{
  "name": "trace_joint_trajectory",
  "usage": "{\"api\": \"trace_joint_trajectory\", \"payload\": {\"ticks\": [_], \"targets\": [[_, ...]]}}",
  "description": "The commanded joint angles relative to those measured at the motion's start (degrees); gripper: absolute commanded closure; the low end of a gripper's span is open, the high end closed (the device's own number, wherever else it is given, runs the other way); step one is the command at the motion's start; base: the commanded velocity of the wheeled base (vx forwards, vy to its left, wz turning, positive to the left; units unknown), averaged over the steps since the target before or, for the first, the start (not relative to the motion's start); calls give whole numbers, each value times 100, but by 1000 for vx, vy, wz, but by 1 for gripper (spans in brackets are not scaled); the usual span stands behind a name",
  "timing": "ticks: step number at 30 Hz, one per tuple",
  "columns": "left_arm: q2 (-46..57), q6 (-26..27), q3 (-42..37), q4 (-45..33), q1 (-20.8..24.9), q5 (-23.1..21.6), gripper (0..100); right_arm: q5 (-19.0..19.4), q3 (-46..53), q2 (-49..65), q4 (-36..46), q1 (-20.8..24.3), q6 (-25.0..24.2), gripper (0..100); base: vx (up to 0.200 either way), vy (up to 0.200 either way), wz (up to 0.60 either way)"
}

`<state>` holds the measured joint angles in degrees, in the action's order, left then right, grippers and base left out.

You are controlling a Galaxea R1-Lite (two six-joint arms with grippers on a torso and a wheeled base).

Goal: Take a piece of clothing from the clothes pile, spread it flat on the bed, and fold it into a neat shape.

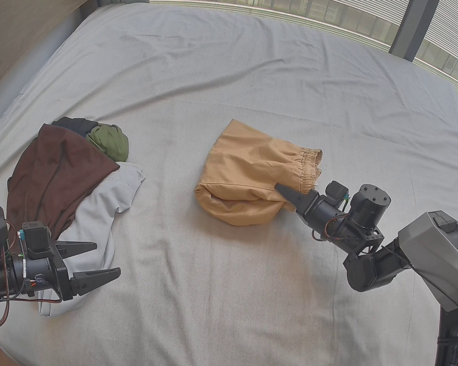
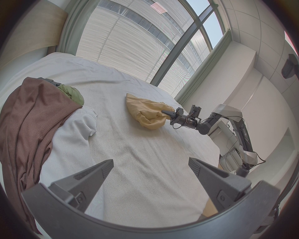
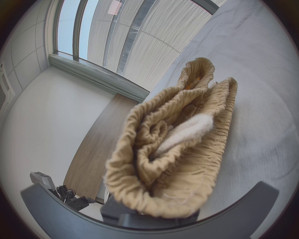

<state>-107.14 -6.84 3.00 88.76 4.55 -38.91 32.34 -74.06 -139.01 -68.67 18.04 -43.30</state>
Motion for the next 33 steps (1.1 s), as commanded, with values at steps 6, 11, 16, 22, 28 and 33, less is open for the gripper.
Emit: {"api": "trace_joint_trajectory", "payload": {"ticks": [6, 11, 16, 22, 28, 33], "targets": [[9, -2, -10, 1, 2, -20, 0, -9, 761, 49, -472, -38, 138, 100, 0, 0, 0], [9, -10, -1, 1, 11, -20, 0, -9, 823, 32, -472, -29, 199, 0, 0, 0, 0], [9, -10, -1, 1, 2, -20, 0, -17, 1245, 172, -446, -29, 472, 0, 0, 0, 0], [18, -2, 8, 1, 11, -20, 0, -9, 2211, 586, -366, 112, 753, 0, 0, 0, 0], [18, -10, 17, 1, 2, -20, 0, -9, 3213, 1034, -454, 780, 1175, 0, 0, 0, 0], [18, -10, 25, 1, 2, -20, 0, 9, 3319, 1658, -410, 1421, 1140, 0, 0, 0, 0]]}}
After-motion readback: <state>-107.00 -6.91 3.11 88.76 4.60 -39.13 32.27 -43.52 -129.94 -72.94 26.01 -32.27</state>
